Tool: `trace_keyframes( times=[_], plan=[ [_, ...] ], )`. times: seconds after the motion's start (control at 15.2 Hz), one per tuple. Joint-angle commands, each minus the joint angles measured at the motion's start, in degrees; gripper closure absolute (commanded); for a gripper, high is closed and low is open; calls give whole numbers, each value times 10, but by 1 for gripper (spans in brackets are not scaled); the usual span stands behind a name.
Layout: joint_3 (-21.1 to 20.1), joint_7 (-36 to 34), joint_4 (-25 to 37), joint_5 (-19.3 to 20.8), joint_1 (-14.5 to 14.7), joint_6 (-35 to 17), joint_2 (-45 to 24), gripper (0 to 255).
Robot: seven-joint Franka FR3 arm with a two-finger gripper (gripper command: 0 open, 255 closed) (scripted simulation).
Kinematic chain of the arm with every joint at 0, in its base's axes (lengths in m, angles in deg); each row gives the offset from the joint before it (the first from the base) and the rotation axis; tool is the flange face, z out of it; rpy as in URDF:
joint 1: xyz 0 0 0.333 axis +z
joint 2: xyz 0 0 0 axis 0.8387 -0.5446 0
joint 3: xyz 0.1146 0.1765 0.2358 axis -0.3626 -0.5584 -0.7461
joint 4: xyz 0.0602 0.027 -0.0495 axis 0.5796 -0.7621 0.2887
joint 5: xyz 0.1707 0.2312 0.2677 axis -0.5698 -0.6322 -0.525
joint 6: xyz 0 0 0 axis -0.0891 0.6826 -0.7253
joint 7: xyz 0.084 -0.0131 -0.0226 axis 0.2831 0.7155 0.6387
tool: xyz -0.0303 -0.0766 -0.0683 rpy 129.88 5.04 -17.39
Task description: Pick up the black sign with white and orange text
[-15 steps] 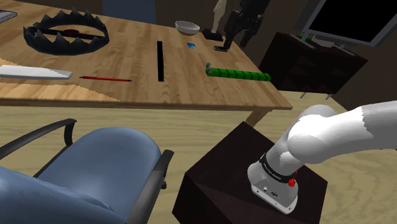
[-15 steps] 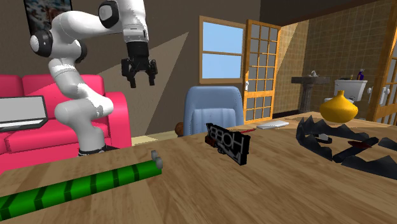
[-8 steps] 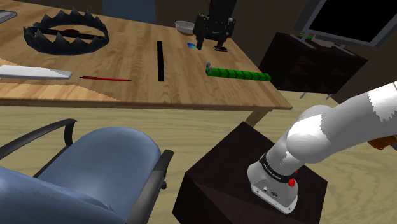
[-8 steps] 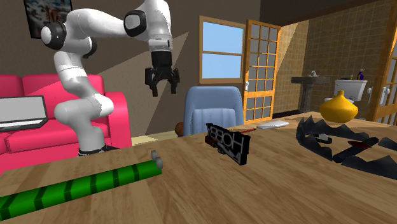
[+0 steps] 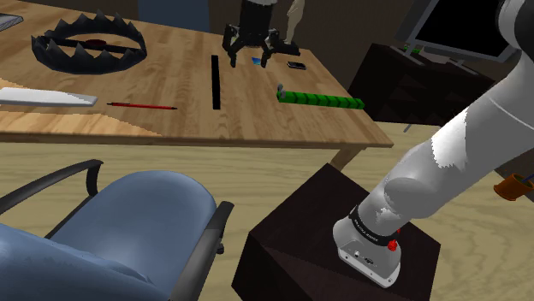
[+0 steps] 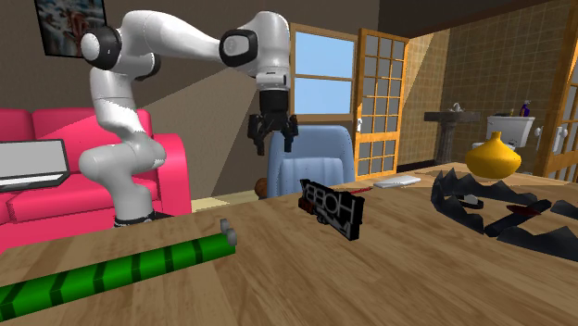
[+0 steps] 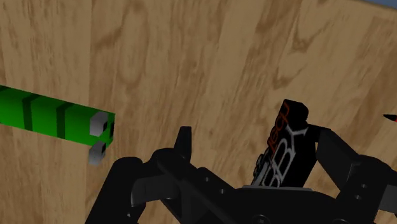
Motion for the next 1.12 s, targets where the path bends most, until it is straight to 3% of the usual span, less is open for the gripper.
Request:
trace_keyframes(
  times=[0.0, 0.66, 1.06],
  plan=[
    [-7, -36, 32, 15, 0, -7, -45, 0],
    [-1, -173, 280, 91, 25, 26, -292, 0],
    [1, -178, 242, 94, 24, -18, -298, 0]
  ],
)
